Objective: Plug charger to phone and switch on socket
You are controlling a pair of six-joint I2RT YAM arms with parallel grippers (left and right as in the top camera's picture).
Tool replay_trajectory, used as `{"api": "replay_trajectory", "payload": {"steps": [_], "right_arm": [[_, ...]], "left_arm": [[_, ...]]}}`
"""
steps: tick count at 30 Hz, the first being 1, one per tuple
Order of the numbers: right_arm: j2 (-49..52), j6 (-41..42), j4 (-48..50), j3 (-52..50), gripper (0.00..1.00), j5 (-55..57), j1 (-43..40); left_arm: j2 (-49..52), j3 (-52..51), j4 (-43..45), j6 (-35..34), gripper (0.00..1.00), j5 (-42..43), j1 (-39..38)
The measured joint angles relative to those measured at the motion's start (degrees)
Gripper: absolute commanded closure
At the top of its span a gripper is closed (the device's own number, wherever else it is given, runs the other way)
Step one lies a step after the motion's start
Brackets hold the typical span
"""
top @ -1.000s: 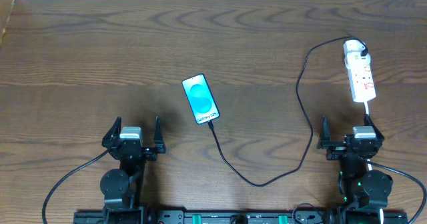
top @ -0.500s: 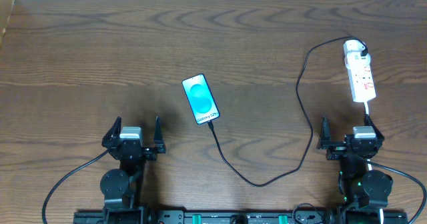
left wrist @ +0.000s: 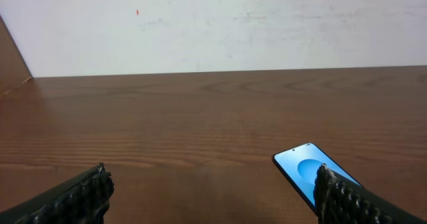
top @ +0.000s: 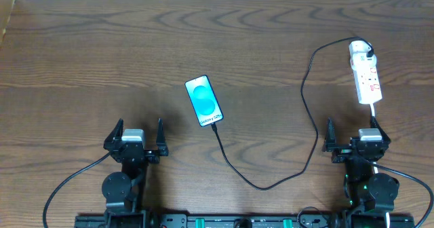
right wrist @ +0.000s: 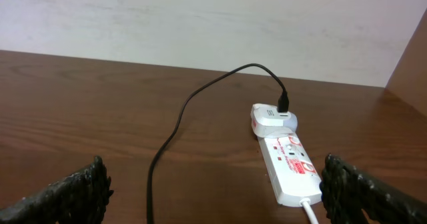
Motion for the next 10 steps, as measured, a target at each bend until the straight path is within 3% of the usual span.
{"api": "replay_trajectory", "payload": {"steps": [10], "right_arm": [[0.0, 0.0, 0.0, 0.0, 0.01, 0.0, 0.0]], "left_arm": [[0.0, 0.0, 0.0, 0.0, 0.03, 0.0, 0.0]]}}
